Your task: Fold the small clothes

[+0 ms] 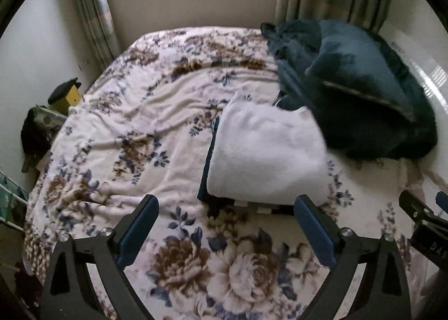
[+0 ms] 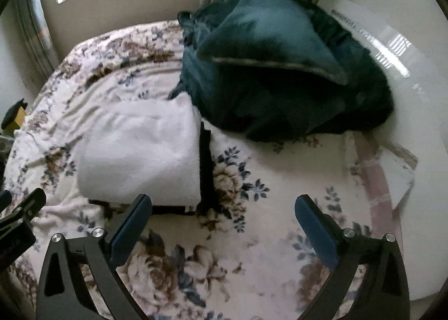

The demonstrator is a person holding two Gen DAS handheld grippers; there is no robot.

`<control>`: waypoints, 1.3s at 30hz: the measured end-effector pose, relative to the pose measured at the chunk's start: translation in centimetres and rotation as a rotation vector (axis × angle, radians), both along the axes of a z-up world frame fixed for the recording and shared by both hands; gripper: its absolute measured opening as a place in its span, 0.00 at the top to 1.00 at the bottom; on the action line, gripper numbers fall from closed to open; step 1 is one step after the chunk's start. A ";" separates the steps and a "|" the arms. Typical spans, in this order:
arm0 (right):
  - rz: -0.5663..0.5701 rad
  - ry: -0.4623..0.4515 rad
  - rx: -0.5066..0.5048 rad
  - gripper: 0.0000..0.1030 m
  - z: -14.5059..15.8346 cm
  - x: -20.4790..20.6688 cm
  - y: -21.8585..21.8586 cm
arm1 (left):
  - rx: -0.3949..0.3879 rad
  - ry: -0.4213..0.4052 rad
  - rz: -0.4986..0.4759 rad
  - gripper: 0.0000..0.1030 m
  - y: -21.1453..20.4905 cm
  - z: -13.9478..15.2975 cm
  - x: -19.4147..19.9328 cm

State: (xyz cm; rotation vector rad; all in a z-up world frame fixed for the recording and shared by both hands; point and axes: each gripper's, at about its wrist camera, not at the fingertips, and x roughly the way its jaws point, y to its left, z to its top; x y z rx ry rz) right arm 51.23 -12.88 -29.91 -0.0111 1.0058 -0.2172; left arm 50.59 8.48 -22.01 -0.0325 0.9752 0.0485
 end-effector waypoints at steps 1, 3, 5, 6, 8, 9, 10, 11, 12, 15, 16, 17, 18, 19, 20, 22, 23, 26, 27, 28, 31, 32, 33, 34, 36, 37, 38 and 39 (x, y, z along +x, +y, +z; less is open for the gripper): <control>0.002 -0.012 -0.002 0.00 1.3 -1.1 0.1 | 0.005 -0.014 -0.005 0.04 -0.1 1.2 -1.0; 0.008 -0.045 -0.007 0.00 4.4 -3.6 0.4 | 0.008 -0.035 -0.009 0.04 0.0 3.3 -2.6; 0.018 -0.079 -0.016 0.00 7.6 -6.3 0.7 | 0.004 -0.058 -0.008 0.04 0.2 6.0 -4.9; 0.022 -0.094 -0.017 0.00 8.9 -7.4 0.8 | 0.002 -0.069 -0.008 0.04 0.2 7.1 -5.9; 0.032 -0.123 -0.020 0.00 11.7 -9.7 1.1 | 0.008 -0.090 -0.007 0.04 0.2 9.0 -7.5; 0.039 -0.138 -0.023 0.00 13.2 -11.0 1.3 | 0.003 -0.102 -0.009 0.04 0.2 10.5 -8.8; 0.045 -0.150 -0.023 0.00 14.4 -12.1 1.5 | 0.004 -0.110 -0.011 0.04 0.1 11.3 -9.6; 0.052 -0.167 -0.022 0.00 16.0 -13.6 1.6 | 0.015 -0.124 -0.014 0.04 -0.2 12.5 -10.7; 0.054 -0.179 -0.024 0.00 17.1 -14.6 1.6 | 0.022 -0.132 -0.018 0.04 -0.3 13.4 -11.7; 0.062 -0.215 -0.006 0.00 20.3 -18.1 1.5 | 0.006 -0.148 -0.025 0.04 -0.5 15.4 -14.4; 0.065 -0.224 -0.013 0.00 21.2 -19.1 1.6 | 0.008 -0.154 -0.024 0.04 -0.6 15.9 -15.2; 0.070 -0.231 -0.017 0.00 22.0 -20.1 1.6 | 0.007 -0.158 -0.024 0.04 -0.6 16.3 -15.7; 0.072 -0.238 -0.011 0.00 22.8 -21.1 1.5 | 0.006 -0.163 -0.023 0.04 -0.6 16.8 -16.4; 0.073 -0.243 -0.008 0.00 23.4 -22.0 1.5 | 0.008 -0.169 -0.023 0.04 -0.6 17.2 -17.0; 0.078 -0.246 -0.010 0.00 24.1 -22.8 1.5 | 0.007 -0.173 -0.023 0.04 -0.5 17.6 -17.7; 0.086 -0.249 -0.010 0.00 25.1 -24.4 1.6 | 0.005 -0.178 -0.021 0.04 -0.3 18.2 -18.7; 0.092 -0.249 -0.008 0.00 25.6 -25.2 1.7 | 0.005 -0.179 -0.020 0.04 -0.3 18.4 -19.1; 0.106 -0.253 -0.007 0.00 26.9 -27.1 1.9 | 0.001 -0.187 -0.022 0.04 -0.3 19.0 -20.3; 0.109 -0.254 -0.005 0.00 27.1 -27.5 1.8 | 0.002 -0.192 -0.024 0.04 -0.3 19.2 -20.7; 0.109 -0.259 -0.004 0.00 27.4 -28.0 1.9 | 0.002 -0.196 -0.025 0.04 -0.3 19.4 -21.1; 0.110 -0.278 -0.004 0.00 28.4 -29.1 2.0 | -0.011 -0.202 -0.022 0.04 -0.1 19.9 -21.7; 0.108 -0.283 -0.004 0.00 28.7 -29.5 2.0 | -0.011 -0.209 -0.020 0.04 -0.1 20.1 -21.9; 0.108 -0.286 -0.009 0.00 29.0 -29.8 2.0 | -0.010 -0.215 -0.020 0.04 -0.2 20.2 -22.3; 0.109 -0.288 -0.011 0.00 29.2 -29.9 2.0 | -0.008 -0.222 -0.020 0.04 -0.2 20.4 -22.5; 0.110 -0.289 -0.007 0.00 29.1 -30.0 2.1 | -0.015 -0.231 -0.018 0.04 -0.1 20.7 -22.9; 0.112 -0.291 -0.007 0.00 29.4 -30.0 2.2 | -0.020 -0.235 -0.019 0.04 -0.1 20.8 -23.1; 0.111 -0.295 -0.011 0.00 29.6 -30.2 2.2 | -0.021 -0.237 -0.023 0.03 -0.1 20.8 -23.2; 0.112 -0.295 -0.012 0.00 29.8 -30.1 2.1 | -0.017 -0.240 -0.021 0.02 -0.1 20.8 -23.2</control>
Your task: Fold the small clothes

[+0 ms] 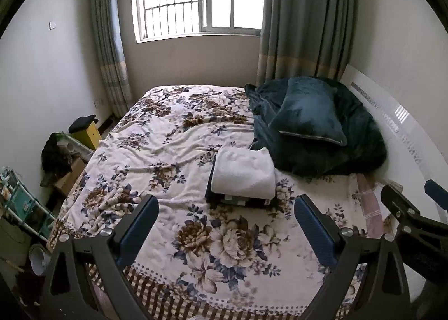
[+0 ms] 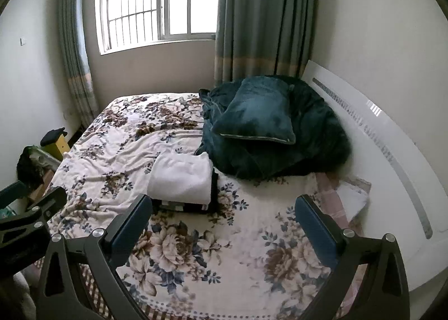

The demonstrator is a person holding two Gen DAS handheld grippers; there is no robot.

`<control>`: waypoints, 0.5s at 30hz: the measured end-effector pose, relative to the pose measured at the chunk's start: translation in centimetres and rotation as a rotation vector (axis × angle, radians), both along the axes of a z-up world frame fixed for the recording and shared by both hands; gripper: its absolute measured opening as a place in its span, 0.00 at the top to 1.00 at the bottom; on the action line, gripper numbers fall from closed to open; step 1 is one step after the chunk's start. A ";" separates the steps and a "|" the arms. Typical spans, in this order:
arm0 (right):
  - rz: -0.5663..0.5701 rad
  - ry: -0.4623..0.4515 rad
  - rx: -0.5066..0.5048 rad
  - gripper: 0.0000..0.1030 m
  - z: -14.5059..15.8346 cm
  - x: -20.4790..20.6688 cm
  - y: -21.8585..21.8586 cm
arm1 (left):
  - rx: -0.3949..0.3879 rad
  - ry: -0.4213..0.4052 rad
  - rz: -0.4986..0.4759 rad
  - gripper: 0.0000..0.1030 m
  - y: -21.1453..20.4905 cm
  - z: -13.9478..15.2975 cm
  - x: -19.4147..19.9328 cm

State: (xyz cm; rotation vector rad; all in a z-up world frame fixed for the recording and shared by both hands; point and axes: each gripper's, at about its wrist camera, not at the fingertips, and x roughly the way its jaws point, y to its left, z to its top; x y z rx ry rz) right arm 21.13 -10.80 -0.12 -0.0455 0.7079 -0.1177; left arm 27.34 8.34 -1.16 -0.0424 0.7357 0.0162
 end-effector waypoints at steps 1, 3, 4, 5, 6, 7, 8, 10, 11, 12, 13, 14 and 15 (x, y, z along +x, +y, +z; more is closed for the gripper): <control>-0.001 0.002 0.004 0.00 0.1 -0.2 0.0 | 0.003 -0.008 0.005 0.01 0.1 0.1 -0.1; -0.004 -0.002 0.003 0.00 0.2 -0.2 0.1 | 0.002 -0.016 0.008 0.00 0.2 0.2 -0.3; -0.002 -0.001 0.004 0.00 0.3 -0.2 0.2 | 0.003 -0.017 0.011 0.00 0.3 0.2 -0.3; -0.003 -0.002 0.006 0.00 0.4 -0.3 0.2 | 0.004 -0.016 0.011 0.00 0.3 0.2 -0.3; -0.005 -0.004 0.002 0.00 0.4 -0.2 0.2 | 0.004 -0.014 0.010 0.00 0.3 0.2 -0.3; -0.001 -0.002 0.002 0.00 0.4 -0.2 0.2 | 0.004 -0.014 0.012 0.00 0.2 0.2 -0.3; -0.002 -0.003 0.005 0.00 0.4 -0.3 0.2 | 0.003 -0.016 0.013 0.00 0.2 0.2 -0.3; -0.002 -0.006 0.006 0.00 0.7 -0.3 0.2 | 0.002 -0.016 0.008 0.00 0.2 0.2 -0.2; 0.000 -0.006 0.006 0.00 0.8 -0.3 0.2 | 0.004 -0.017 0.009 0.00 0.2 0.2 -0.2; -0.001 -0.006 0.004 0.00 0.9 -0.3 0.2 | 0.005 -0.017 0.009 0.00 0.3 0.2 -0.2; -0.004 -0.006 0.007 0.00 0.8 -0.3 0.2 | 0.005 -0.017 0.009 0.00 0.3 0.2 -0.1; -0.002 -0.006 0.010 0.00 1.0 -0.5 0.2 | 0.003 -0.015 0.009 0.00 0.3 0.2 -0.2; 0.001 -0.005 0.009 0.00 0.9 -0.3 0.3 | 0.005 -0.015 0.010 0.00 0.3 0.2 -0.1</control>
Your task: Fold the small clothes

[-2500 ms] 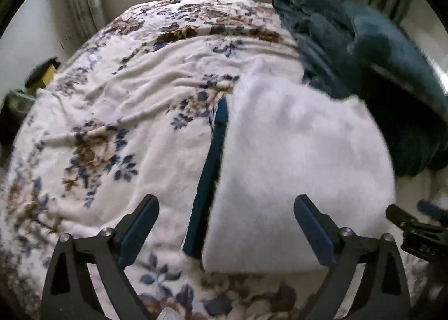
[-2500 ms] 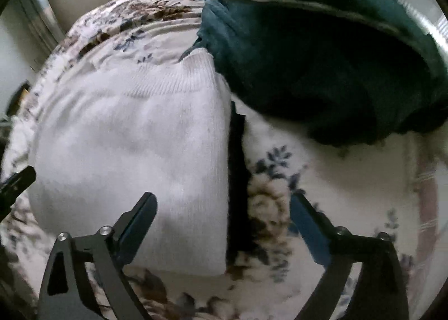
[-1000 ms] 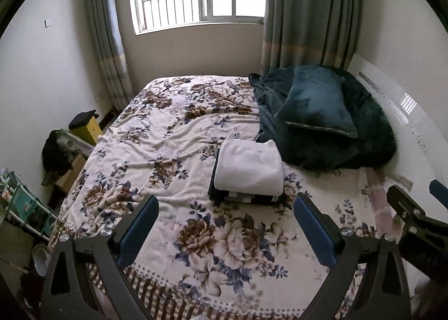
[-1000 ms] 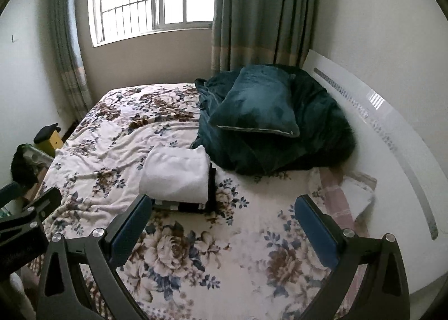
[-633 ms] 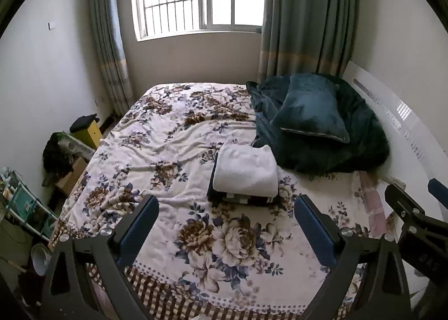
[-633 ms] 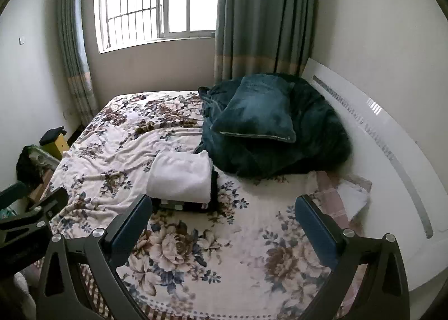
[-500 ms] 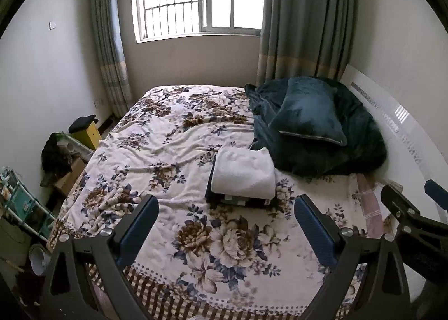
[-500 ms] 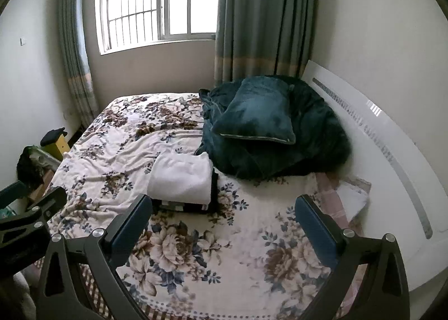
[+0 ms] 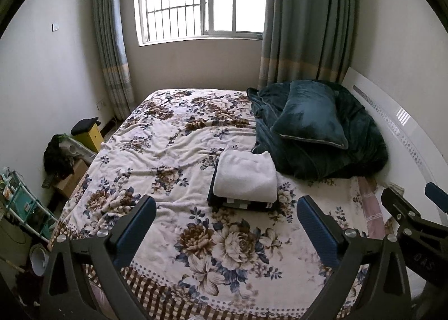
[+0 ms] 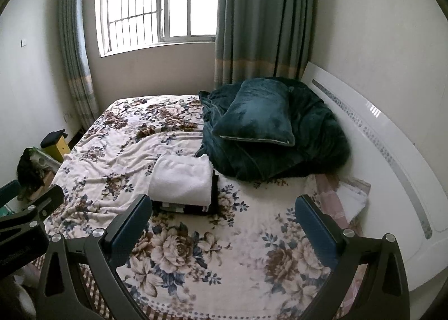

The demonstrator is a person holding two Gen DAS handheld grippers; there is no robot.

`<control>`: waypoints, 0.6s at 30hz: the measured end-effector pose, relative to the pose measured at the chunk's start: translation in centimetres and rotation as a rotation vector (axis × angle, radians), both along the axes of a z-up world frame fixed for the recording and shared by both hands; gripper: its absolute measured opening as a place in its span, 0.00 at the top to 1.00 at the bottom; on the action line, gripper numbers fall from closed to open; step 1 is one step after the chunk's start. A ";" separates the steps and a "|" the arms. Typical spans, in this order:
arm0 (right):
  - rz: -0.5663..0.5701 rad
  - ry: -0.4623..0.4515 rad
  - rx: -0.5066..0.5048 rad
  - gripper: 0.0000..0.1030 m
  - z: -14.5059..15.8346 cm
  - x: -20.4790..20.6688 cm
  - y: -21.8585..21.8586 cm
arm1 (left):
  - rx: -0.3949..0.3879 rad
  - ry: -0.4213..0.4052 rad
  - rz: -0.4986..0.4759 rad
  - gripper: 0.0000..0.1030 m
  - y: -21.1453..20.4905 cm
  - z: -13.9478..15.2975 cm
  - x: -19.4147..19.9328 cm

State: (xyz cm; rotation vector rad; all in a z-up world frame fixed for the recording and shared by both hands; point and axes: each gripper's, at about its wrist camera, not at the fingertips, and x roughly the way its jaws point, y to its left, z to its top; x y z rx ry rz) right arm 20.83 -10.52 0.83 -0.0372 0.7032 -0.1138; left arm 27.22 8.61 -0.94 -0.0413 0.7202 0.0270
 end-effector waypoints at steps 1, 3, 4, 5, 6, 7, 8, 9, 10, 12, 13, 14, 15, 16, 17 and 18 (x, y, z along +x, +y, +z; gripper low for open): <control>-0.001 -0.003 0.000 0.00 0.1 0.0 0.0 | -0.001 -0.001 0.000 0.00 0.0 0.0 -0.1; 0.001 0.001 0.002 0.00 0.0 0.1 0.0 | -0.001 -0.001 0.000 0.00 0.0 0.0 0.0; 0.001 0.000 0.002 0.00 -0.1 0.1 0.0 | 0.000 0.000 0.001 0.00 0.0 0.0 0.0; 0.002 0.001 0.002 0.00 0.1 0.0 0.1 | -0.002 0.000 0.000 0.00 0.1 0.0 0.0; 0.003 0.000 0.000 0.00 0.0 0.0 0.0 | -0.004 0.001 -0.003 0.00 0.1 0.0 0.0; 0.003 -0.001 -0.001 0.00 -0.1 0.1 0.0 | -0.002 0.005 -0.004 0.00 0.1 0.0 0.1; 0.003 -0.001 0.001 0.00 0.0 0.1 0.0 | 0.000 0.005 -0.002 0.00 -0.1 0.0 0.1; 0.002 -0.001 0.002 0.00 0.0 0.0 0.0 | 0.001 0.005 -0.002 0.00 -0.1 0.0 0.1; 0.005 0.001 0.001 0.00 0.0 0.4 -0.1 | 0.001 0.005 -0.001 0.00 -0.2 0.0 0.0; 0.002 0.001 0.002 0.00 0.0 0.3 -0.1 | 0.002 0.006 0.000 0.00 -0.2 0.0 0.1; 0.003 0.001 0.002 0.00 -0.1 0.3 -0.1 | 0.000 0.007 0.000 0.00 -0.2 -0.1 0.0; 0.006 0.003 0.002 0.00 0.0 0.4 0.0 | 0.000 0.008 0.001 0.00 -0.2 -0.1 0.0; 0.009 0.005 0.000 0.00 0.1 0.5 0.1 | 0.000 0.008 0.003 0.00 -0.3 -0.1 -0.2; 0.013 0.006 0.000 0.00 0.1 0.6 0.2 | -0.001 0.009 0.002 0.00 -0.3 -0.1 -0.2; 0.015 0.008 0.001 0.00 0.2 0.6 0.3 | -0.002 0.009 0.002 0.00 -0.3 -0.1 -0.2; 0.017 0.009 0.002 0.00 0.3 0.7 0.3 | -0.002 0.010 0.003 0.00 -0.2 -0.1 -0.2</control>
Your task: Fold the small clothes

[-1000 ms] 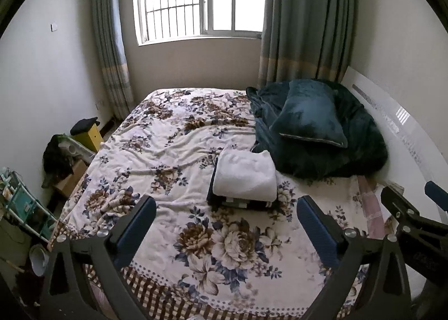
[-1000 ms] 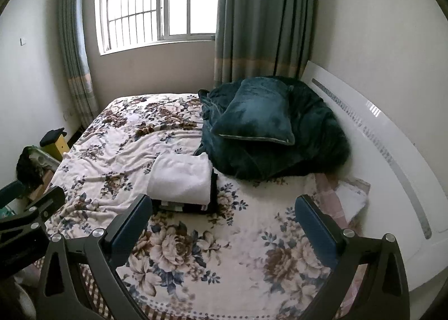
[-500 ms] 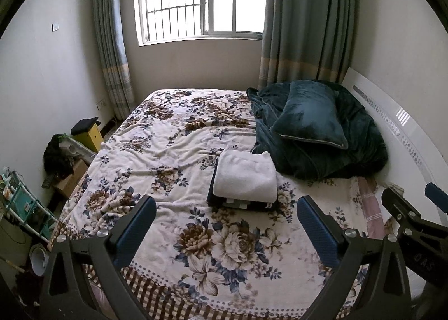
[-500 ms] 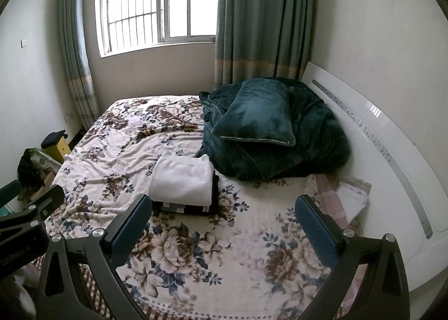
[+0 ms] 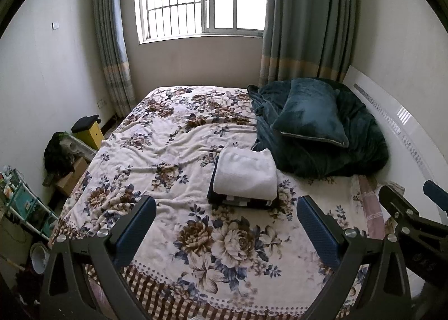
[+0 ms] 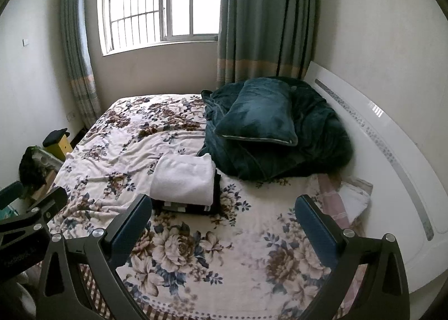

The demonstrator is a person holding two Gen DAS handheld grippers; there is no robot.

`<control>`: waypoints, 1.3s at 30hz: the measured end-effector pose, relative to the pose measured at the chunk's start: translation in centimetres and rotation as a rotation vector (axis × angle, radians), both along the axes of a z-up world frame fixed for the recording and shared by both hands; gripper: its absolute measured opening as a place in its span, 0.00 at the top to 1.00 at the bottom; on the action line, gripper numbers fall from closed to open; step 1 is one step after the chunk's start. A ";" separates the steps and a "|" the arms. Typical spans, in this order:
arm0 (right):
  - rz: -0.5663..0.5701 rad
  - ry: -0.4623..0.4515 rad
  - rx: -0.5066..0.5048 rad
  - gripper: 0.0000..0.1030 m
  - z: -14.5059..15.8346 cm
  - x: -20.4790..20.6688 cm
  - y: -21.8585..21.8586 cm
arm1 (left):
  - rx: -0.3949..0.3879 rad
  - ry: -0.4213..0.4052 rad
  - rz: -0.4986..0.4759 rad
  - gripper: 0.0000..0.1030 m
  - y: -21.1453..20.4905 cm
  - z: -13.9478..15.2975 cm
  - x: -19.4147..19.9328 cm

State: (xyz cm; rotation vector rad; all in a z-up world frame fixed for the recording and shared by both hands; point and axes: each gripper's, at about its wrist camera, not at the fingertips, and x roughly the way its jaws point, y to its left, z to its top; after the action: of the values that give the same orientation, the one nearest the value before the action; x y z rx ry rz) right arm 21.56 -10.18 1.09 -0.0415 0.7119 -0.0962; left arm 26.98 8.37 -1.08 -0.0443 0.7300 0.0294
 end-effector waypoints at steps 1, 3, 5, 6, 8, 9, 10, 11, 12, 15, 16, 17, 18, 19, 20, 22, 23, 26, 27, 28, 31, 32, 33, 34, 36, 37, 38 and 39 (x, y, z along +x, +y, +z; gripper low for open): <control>0.002 0.001 0.001 0.00 0.0 0.2 0.0 | 0.000 0.002 0.001 0.00 0.0 0.0 -0.1; 0.003 0.000 0.003 0.00 0.0 0.3 -0.1 | -0.001 0.003 0.001 0.00 0.0 0.0 -0.1; 0.004 0.001 0.003 0.00 -0.1 0.3 -0.1 | 0.000 0.004 0.005 0.00 0.0 -0.2 -0.4; 0.003 0.001 0.003 0.00 -0.1 0.3 0.0 | -0.001 0.004 0.004 0.00 0.0 -0.2 -0.3; 0.001 -0.001 0.005 0.00 0.1 0.2 0.0 | -0.004 0.005 0.008 0.00 0.1 -0.2 -0.8; 0.001 -0.002 0.002 0.00 -0.1 0.3 0.0 | -0.005 0.005 0.009 0.00 0.2 -0.2 -1.0; 0.002 -0.001 0.004 0.00 0.0 0.3 0.0 | -0.006 0.006 0.005 0.00 0.2 -0.2 -0.8; 0.003 0.000 0.004 0.00 -0.1 0.3 -0.1 | -0.007 0.006 0.006 0.00 0.3 -0.3 -1.0; 0.001 -0.001 0.003 0.00 -0.1 0.3 -0.1 | -0.006 0.005 0.008 0.00 0.3 -0.3 -1.2; 0.003 -0.001 0.002 0.00 -0.1 0.3 0.0 | -0.007 0.008 0.008 0.00 0.3 -0.3 -1.1; 0.002 -0.003 0.003 0.00 0.0 0.2 -0.1 | -0.006 0.006 0.008 0.00 0.3 -0.2 -1.2; 0.001 -0.002 0.004 0.00 -0.1 0.3 -0.1 | -0.004 0.005 0.008 0.00 0.3 -0.2 -1.3; 0.002 0.000 0.004 0.00 -0.1 0.3 -0.1 | -0.005 0.006 0.007 0.00 0.4 -0.2 -1.1; 0.002 -0.001 0.005 0.00 -0.2 0.2 -0.1 | -0.005 0.005 0.007 0.00 0.4 -0.2 -1.4; 0.002 -0.002 0.004 0.00 -0.1 0.2 -0.1 | -0.005 0.005 0.007 0.00 0.4 -0.2 -1.1; 0.003 -0.001 0.004 0.00 -0.2 0.3 -0.1 | -0.003 0.005 0.006 0.00 0.5 -0.2 -1.4; 0.003 0.000 0.003 0.00 -0.1 0.3 -0.1 | -0.007 0.007 0.007 0.00 0.5 -0.2 -1.1; 0.002 -0.002 0.004 0.00 -0.1 0.2 -0.1 | -0.005 0.007 0.007 0.00 0.4 -0.2 -1.1; 0.001 -0.002 0.004 0.00 -0.2 0.2 -0.1 | -0.007 0.006 0.007 0.00 0.4 -0.2 -1.1; 0.001 -0.002 0.005 0.00 -0.1 0.2 -0.1 | -0.006 0.006 0.008 0.00 0.4 -0.2 -1.2; -0.001 -0.003 0.004 0.00 -0.2 0.2 -0.1 | -0.007 0.006 0.007 0.00 0.5 -0.2 -1.2; 0.000 -0.002 0.004 0.00 -0.2 0.2 -0.1 | -0.005 0.006 0.005 0.00 0.5 -0.2 -0.9; -0.002 -0.001 0.005 0.00 -0.3 0.1 -0.1 | -0.006 0.005 0.006 0.00 0.5 -0.2 -1.2; -0.002 -0.002 0.006 0.00 -0.2 0.1 -0.1 | -0.007 0.006 0.003 0.00 0.5 -0.2 -1.0; -0.002 -0.002 0.004 0.00 -0.2 0.1 -0.1 | -0.007 0.008 0.002 0.00 0.6 -0.2 -1.0; -0.001 -0.002 0.004 0.00 -0.3 0.1 -0.1 | -0.008 0.008 0.001 0.00 0.6 -0.2 -1.1; -0.001 -0.001 0.005 0.00 -0.2 0.1 0.0 | -0.007 0.007 0.000 0.00 0.7 -0.1 -1.0; -0.003 -0.003 0.005 0.00 -0.3 0.1 -0.1 | -0.006 0.004 -0.001 0.00 0.7 -0.1 -0.8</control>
State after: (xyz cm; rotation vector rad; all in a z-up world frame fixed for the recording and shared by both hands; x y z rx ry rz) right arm 21.63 -10.26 0.79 -0.0351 0.7093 -0.0975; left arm 26.19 9.03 -1.21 -0.0496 0.7343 0.0266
